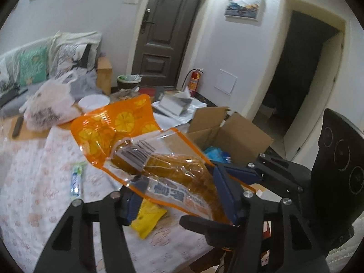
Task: Organize snacks
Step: 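Carry the orange sausage pack into the box with both grippers and release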
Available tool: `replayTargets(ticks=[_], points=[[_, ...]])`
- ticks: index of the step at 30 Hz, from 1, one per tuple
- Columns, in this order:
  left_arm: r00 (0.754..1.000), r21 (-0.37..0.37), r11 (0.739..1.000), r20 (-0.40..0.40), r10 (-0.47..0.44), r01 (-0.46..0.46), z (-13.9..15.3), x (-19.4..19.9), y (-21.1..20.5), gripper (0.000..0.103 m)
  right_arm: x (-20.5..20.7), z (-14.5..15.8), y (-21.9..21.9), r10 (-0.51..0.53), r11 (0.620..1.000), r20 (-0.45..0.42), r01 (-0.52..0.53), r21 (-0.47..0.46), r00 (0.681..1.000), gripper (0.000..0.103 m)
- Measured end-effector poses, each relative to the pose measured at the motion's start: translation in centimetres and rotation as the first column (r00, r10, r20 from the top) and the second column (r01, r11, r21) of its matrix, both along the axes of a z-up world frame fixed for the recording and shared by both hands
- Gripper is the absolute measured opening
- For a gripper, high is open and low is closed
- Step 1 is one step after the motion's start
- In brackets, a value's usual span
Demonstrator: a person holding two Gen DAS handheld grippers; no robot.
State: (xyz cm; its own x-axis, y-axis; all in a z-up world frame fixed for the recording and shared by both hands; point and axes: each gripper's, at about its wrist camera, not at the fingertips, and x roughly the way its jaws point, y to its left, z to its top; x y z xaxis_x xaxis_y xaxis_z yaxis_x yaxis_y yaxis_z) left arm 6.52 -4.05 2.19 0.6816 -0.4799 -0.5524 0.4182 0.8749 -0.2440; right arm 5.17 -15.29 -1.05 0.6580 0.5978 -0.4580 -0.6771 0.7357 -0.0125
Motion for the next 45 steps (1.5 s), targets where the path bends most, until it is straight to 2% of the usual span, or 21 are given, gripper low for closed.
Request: replayTargets(ticks=[9, 14, 21, 30, 35, 42, 45], points=[[0.994, 0.096, 0.990, 0.022, -0.106, 0.103, 2.1, 2.7, -9.6, 0.056, 0.7, 1.1, -8.7, -0.090, 0.993, 0.026, 0.088, 0.076, 0.996, 0.053], [0.989, 0.122, 0.982, 0.000, -0.146, 0.145, 1.5, 5.5, -13.9, 0.056, 2.5, 0.6, -13.2, -0.129, 0.987, 0.003, 0.128, 0.097, 0.992, 0.054], [0.983, 0.158, 0.971, -0.051, -0.175, 0.181, -0.2, 9.1, -18.3, 0.056, 5.9, -1.2, -17.1, -0.161, 0.981, -0.037, 0.164, 0.099, 0.986, 0.054], [0.978, 0.197, 0.961, -0.117, -0.172, 0.192, -3.0, 13.0, -20.4, 0.056, 9.6, -3.8, -18.8, -0.164, 0.981, -0.091, 0.172, 0.086, 0.982, 0.055], [0.980, 0.215, 0.960, -0.121, -0.156, 0.180, -3.6, 14.2, -20.2, 0.057, 11.1, -4.9, -18.6, -0.161, 0.983, -0.103, 0.169, 0.074, 0.982, 0.058], [0.985, 0.210, 0.966, -0.113, -0.128, 0.149, -3.6, 14.8, -19.2, 0.064, 11.5, -5.4, -18.6, -0.166, 0.983, -0.109, 0.174, 0.064, 0.980, 0.061], [0.988, 0.218, 0.966, -0.105, -0.117, 0.137, -3.5, 14.5, -18.9, 0.071, 11.3, -5.3, -18.6, -0.170, 0.982, -0.107, 0.177, 0.066, 0.980, 0.061]])
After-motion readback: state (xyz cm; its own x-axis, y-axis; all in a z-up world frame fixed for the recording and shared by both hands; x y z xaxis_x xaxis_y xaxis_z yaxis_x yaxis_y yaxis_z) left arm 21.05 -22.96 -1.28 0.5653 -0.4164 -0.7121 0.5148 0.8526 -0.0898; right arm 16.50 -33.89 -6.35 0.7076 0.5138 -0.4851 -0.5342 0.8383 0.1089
